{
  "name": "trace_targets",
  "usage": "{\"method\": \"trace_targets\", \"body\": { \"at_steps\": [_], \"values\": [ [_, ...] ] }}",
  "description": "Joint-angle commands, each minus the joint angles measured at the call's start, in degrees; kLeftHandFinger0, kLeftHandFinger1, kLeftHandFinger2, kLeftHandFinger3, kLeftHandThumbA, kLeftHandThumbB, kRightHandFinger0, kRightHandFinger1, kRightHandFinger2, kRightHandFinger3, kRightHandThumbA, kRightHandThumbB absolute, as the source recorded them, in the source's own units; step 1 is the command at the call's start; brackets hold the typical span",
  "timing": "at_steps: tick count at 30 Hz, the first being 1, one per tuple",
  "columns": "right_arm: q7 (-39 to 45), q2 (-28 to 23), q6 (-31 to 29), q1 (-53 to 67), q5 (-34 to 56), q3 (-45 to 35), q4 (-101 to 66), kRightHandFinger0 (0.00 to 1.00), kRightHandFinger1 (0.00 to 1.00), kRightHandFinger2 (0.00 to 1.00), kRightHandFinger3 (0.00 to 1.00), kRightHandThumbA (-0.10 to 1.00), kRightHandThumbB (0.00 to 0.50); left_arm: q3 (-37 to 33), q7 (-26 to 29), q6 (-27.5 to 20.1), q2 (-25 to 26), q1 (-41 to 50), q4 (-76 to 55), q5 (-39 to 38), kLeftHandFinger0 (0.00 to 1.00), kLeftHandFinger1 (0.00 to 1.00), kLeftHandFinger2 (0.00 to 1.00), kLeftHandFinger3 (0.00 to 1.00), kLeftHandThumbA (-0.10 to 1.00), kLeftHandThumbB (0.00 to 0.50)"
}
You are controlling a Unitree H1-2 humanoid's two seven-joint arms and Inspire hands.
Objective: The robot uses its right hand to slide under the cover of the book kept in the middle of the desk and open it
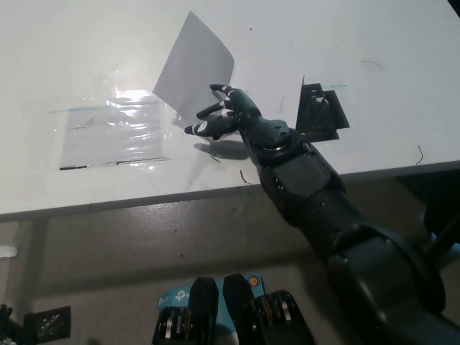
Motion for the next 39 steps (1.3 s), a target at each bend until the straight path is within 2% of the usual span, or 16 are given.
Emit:
{"method": "trace_targets", "body": {
  "at_steps": [1, 4, 6, 8, 10, 11, 13, 15, 17, 19, 25, 26, 32, 35, 36, 39],
  "values": [
    [-1.7, 0.9, 2.1, -2.1, 1.5, -1.6, -0.4, 0.28, 0.36, 0.49, 0.96, 0.96, 0.216, -0.2, 0.0, -0.1, 1.0, 0.1, -2.1, 0.4, 1.0, 1.0, 1.0, 1.0, 1.0, 0.0],
    [0.0, 0.7, 1.9, -1.7, 2.2, -2.5, -1.1, 0.35, 0.43, 0.57, 1.0, 0.96, 0.227, -0.2, 0.2, -0.2, 1.0, 0.2, -1.9, 0.7, 1.0, 1.0, 1.0, 1.0, 1.0, 0.0],
    [-0.2, 0.6, 2.3, -1.8, 3.0, -3.6, -2.1, 0.35, 0.41, 0.54, 0.98, 0.94, 0.235, 0.0, -0.2, -0.4, 1.2, 0.0, -1.2, 0.3, 1.0, 1.0, 1.0, 1.0, 1.0, 0.0],
    [1.0, 0.3, 2.3, -1.6, 3.3, -4.0, -3.3, 0.41, 0.48, 0.57, 1.0, 0.93, 0.188, 0.2, -0.1, -0.6, 1.0, 0.0, -0.9, 0.2, 1.0, 1.0, 1.0, 1.0, 1.0, 0.0],
    [1.5, 0.2, 2.6, -1.5, 3.9, -4.6, -4.7, 0.44, 0.52, 0.59, 1.0, 0.93, 0.188, 0.5, 0.6, -0.4, 0.7, 0.0, -1.8, 0.1, 1.0, 1.0, 1.0, 1.0, 1.0, 0.0],
    [3.2, -0.4, 3.2, -0.9, 4.3, -4.8, -7.7, 0.44, 0.54, 0.63, 1.0, 1.0, 0.187, 0.2, 0.7, 0.3, 0.4, 0.4, -2.8, 0.3, 1.0, 1.0, 1.0, 1.0, 1.0, 0.0],
    [3.4, -0.5, 4.7, 0.3, 5.4, -6.0, -11.6, 0.43, 0.54, 0.67, 1.0, 1.0, 0.199, 0.4, 0.9, 0.2, 0.5, 0.4, -2.6, 0.2, 1.0, 1.0, 1.0, 1.0, 1.0, 0.0],
    [3.2, -0.5, 7.2, 1.3, 7.3, -8.0, -16.2, 0.47, 0.56, 0.72, 1.0, 0.96, 0.194, 0.5, 0.7, -0.4, 0.5, 0.4, -2.0, 0.3, 1.0, 1.0, 1.0, 1.0, 1.0, 0.0],
    [3.4, -1.2, 9.1, 3.3, 8.8, -9.8, -23.0, 0.46, 0.59, 0.74, 1.0, 0.99, 0.179, 0.5, 0.2, -0.6, 0.3, 0.7, -2.2, 0.2, 1.0, 1.0, 1.0, 1.0, 1.0, 0.0],
    [2.4, -1.6, 11.3, 4.4, 11.0, -12.8, -27.7, 0.42, 0.55, 0.73, 1.0, 0.95, 0.189, 0.6, 0.1, -1.1, 0.2, 0.7, -1.8, 0.1, 1.0, 1.0, 1.0, 1.0, 1.0, 0.0],
    [2.0, -2.4, 15.0, 7.6, 17.0, -20.1, -38.8, 0.45, 0.57, 0.74, 1.0, 0.88, 0.194, 0.7, -0.9, -1.5, 0.1, 1.2, -1.2, -0.4, 1.0, 1.0, 1.0, 1.0, 1.0, 0.0],
    [2.0, -2.6, 15.6, 8.1, 17.6, -21.0, -40.3, 0.43, 0.55, 0.7, 1.0, 0.88, 0.196, 1.0, -0.5, -1.9, -0.1, 1.3, -1.4, -0.5, 1.0, 1.0, 1.0, 1.0, 1.0, 0.0],
    [1.3, -4.2, 18.2, 11.2, 21.4, -25.2, -46.0, 0.46, 0.57, 0.72, 1.0, 0.87, 0.174, 0.4, -2.2, -1.3, -0.1, 2.7, -2.2, -0.8, 1.0, 1.0, 1.0, 1.0, 1.0, 0.0],
    [2.8, -5.9, 18.2, 13.4, 23.3, -26.5, -47.5, 0.59, 0.67, 0.76, 1.0, 0.92, 0.147, 0.6, -1.6, -1.5, -0.3, 2.4, -2.0, -0.8, 1.0, 1.0, 1.0, 1.0, 1.0, 0.0],
    [1.8, -6.0, 18.2, 13.8, 24.6, -27.4, -48.2, 0.58, 0.7, 0.78, 1.0, 0.89, 0.151, 0.8, -1.5, -1.6, -0.2, 2.1, -1.6, -1.0, 1.0, 1.0, 1.0, 1.0, 1.0, 0.0],
    [2.9, -7.9, 18.2, 16.3, 26.3, -28.0, -50.0, 0.52, 0.64, 0.79, 1.0, 0.92, 0.14, 0.8, -1.0, -1.8, -0.2, 2.0, -1.4, -0.8, 1.0, 1.0, 1.0, 1.0, 1.0, 0.0]
  ]
}}
